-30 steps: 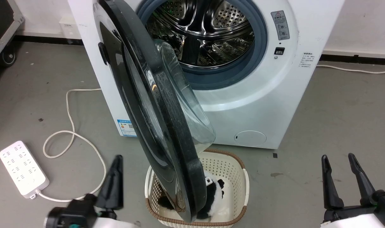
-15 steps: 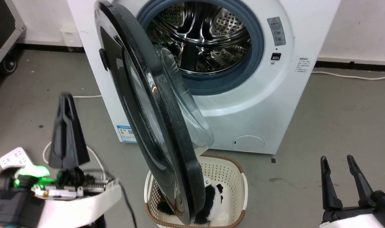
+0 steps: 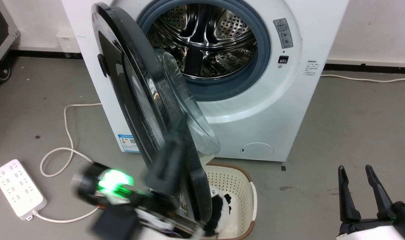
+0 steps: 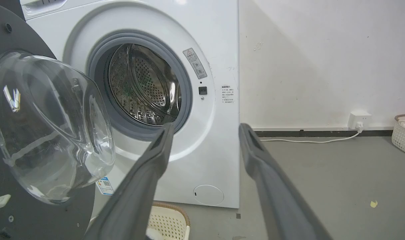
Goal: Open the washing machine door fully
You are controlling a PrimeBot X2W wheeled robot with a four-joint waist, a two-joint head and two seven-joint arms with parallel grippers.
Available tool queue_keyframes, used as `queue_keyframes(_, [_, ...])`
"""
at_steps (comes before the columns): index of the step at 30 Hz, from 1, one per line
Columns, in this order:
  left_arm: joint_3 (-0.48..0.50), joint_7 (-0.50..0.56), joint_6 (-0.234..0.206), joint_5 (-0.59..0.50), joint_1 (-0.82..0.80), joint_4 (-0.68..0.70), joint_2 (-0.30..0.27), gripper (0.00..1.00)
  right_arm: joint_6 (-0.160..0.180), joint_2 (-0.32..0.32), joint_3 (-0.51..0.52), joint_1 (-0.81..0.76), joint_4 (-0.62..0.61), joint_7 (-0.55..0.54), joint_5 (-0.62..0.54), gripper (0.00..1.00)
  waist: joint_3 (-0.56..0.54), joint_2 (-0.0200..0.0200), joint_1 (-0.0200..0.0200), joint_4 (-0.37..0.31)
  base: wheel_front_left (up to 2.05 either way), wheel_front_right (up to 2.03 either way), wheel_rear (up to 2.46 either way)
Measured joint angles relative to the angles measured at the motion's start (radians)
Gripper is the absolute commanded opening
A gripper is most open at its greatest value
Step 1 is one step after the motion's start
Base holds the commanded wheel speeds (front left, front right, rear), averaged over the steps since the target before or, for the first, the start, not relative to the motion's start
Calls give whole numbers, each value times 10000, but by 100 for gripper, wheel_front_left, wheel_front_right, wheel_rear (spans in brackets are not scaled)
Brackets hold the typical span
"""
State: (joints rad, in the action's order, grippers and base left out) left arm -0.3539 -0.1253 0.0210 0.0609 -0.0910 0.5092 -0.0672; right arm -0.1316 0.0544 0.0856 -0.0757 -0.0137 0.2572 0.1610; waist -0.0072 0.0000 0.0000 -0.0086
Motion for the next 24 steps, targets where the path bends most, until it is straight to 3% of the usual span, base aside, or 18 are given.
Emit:
queue_keyframes(6, [-1453,368,84,681,513,-1271,146,0,0,-2,-25,1,130,-2,215,100,97,0,0,-32,0,0,0])
queue_keyframes(11, [-2109,470,-10,1131,709,-2533,167,0,0,-4,-40,17,205,-2,251,100,242,0,0,-36,0,0,0])
queue_keyframes(20, [-1904,453,-723,1507,556,-4548,176,0,0,-4,-59,45,349,-2,431,100,532,0,1,-8,0,0,0])
queue_keyframes(24, [-1885,263,-717,1620,315,-4982,228,0,2,-4,-29,53,389,0,445,100,633,0,0,161,0,0,0])
